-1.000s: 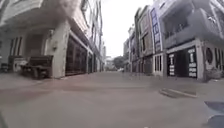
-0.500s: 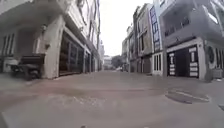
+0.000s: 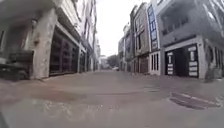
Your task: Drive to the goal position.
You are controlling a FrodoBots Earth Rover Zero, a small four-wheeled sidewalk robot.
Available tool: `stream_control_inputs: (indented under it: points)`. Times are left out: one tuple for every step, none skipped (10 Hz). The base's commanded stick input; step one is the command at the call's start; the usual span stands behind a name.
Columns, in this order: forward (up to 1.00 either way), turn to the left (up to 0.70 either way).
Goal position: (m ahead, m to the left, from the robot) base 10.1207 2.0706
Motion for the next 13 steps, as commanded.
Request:
stream_control_inputs:
  points:
    - [0.85,0.0]
    - [0.85,0.0]
    - [0.85,0.0]
    - [0.85,0.0]
    - [0.85,0.0]
    - [0.85,0.0]
    - [0.85,0.0]
    - [0.85,0.0]
    - [0.85,0.0]
    - [0.85,0.0]
    - [0.85,0.0]
    - [0.85,0.0]
    - [0.85,0.0]
